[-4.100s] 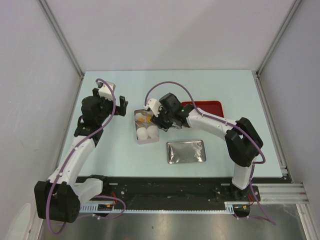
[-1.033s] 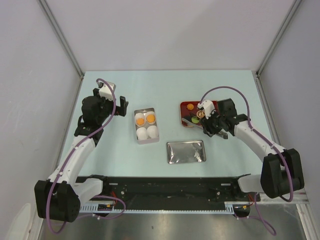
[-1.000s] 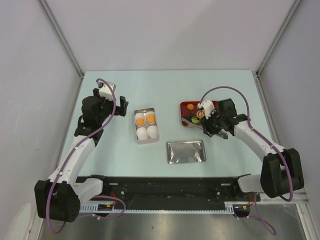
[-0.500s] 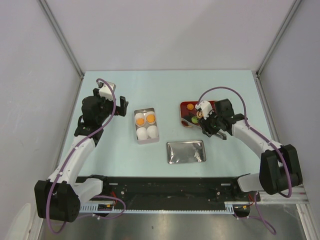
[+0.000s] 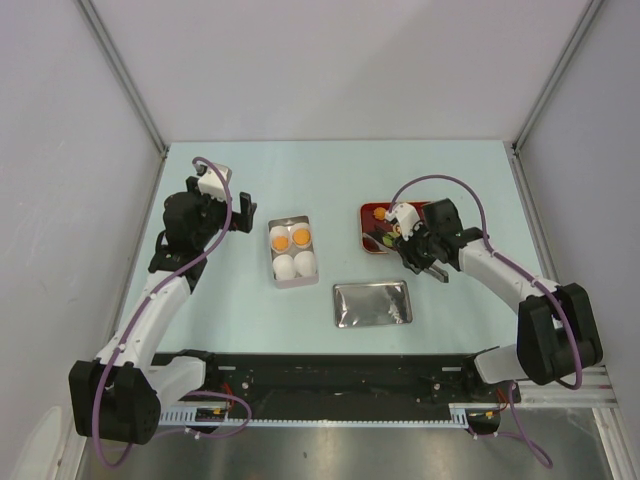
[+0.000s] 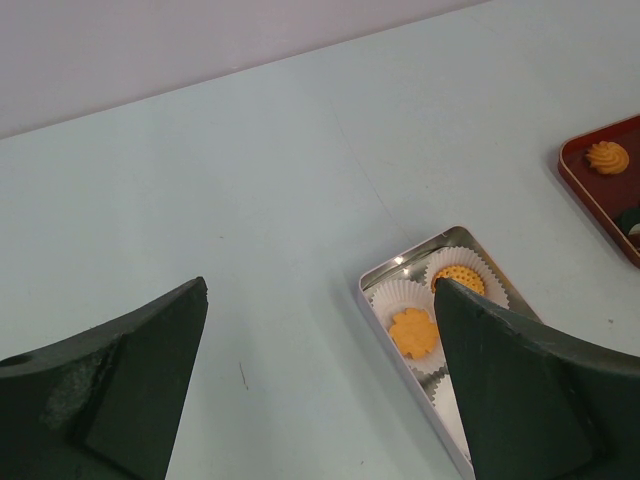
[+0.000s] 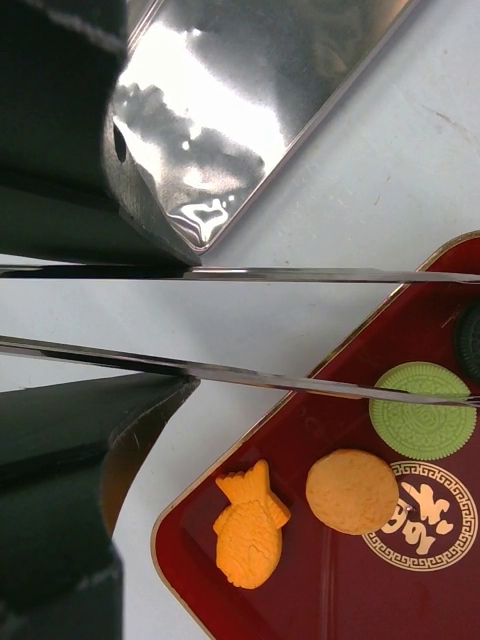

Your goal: Pack the cookies

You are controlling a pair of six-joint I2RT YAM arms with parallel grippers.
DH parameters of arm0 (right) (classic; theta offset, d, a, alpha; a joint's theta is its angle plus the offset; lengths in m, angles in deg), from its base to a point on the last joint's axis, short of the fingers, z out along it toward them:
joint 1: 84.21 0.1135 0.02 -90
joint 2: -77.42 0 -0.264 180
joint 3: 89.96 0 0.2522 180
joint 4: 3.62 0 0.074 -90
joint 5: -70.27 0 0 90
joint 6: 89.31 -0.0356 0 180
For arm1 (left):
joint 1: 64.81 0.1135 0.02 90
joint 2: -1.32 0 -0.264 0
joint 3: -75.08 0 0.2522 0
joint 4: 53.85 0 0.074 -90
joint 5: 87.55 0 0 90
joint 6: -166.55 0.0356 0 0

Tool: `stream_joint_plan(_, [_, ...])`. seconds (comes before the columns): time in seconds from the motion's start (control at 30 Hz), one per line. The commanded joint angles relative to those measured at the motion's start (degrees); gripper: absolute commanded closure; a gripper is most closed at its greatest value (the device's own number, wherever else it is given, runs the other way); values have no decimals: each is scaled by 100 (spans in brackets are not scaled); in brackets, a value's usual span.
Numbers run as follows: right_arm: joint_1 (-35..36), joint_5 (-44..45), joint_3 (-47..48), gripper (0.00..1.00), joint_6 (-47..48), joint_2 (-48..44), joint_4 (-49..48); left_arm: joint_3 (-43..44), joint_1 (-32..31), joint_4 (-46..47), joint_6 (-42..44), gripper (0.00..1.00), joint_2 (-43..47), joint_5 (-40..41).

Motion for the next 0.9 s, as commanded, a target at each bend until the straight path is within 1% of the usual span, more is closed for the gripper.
stream_joint_plan(0.0, [38, -16, 106, 56, 78, -14, -177, 20, -25, 119, 51, 0, 15, -121])
stream_joint_plan(0.47, [-15, -17, 300, 69, -28, -365, -98, 37, -25, 102, 59, 0, 15, -139])
stream_joint_plan(0.7, [-32, 10, 519, 71, -81, -558, -28, 46, -25, 93, 50, 0, 7, -139])
stream_joint_plan(0.87, [-32, 36, 756, 71, -107, -717, 77, 55, -25, 102, 42, 0, 6, -148])
